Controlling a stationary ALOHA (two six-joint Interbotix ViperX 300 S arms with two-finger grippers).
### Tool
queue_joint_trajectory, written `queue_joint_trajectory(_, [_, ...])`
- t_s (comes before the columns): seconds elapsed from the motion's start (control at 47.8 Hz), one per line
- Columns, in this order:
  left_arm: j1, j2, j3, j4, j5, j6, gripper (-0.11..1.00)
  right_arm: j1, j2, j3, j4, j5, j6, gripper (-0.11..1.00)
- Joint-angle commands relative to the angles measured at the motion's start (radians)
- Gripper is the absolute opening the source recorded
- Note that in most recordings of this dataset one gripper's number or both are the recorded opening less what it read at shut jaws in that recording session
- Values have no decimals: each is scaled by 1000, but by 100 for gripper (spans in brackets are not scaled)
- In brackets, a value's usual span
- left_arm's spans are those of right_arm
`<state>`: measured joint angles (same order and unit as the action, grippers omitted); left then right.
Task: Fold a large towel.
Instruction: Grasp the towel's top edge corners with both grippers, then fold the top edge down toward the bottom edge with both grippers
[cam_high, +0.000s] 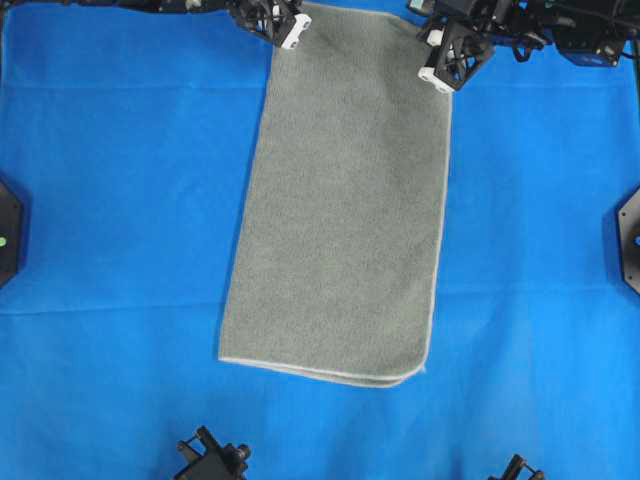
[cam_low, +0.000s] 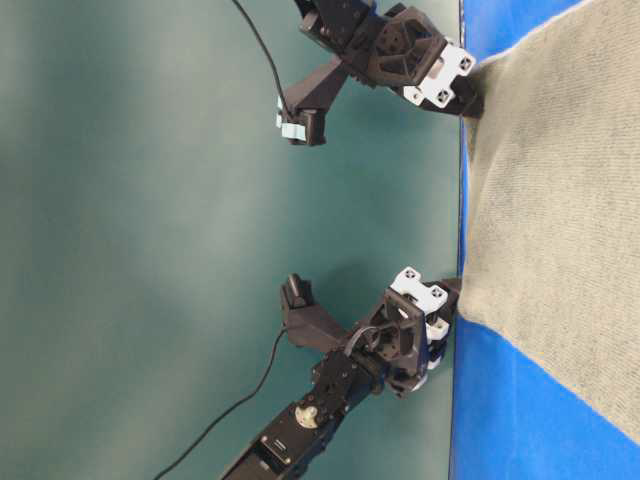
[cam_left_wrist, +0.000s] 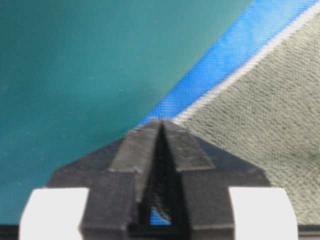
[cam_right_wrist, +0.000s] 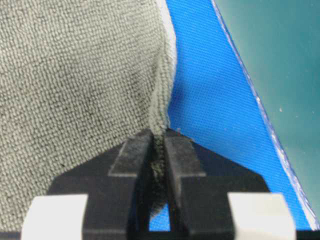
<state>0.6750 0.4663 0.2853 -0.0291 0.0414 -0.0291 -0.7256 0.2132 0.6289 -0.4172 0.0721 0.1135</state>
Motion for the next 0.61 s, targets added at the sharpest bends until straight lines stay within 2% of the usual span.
queue_joint_trajectory(0.0, [0, -51, -17, 0, -6, 0, 1, -6, -18, -11, -2, 12, -2, 6])
queue_joint_trajectory(0.125, [0, -92, -25, 0, -6, 2, 1, -6, -52, -20, -3, 43, -8, 6])
queue_joint_trajectory(0.293, [-2, -175, -29, 0, -8, 2, 1, -6, -163, -23, -3, 77, -15, 6])
queue_joint_trajectory(0.585, [-23, -258, 54, 0, -18, 3, 1, 5, -221, 8, 3, 75, -5, 6])
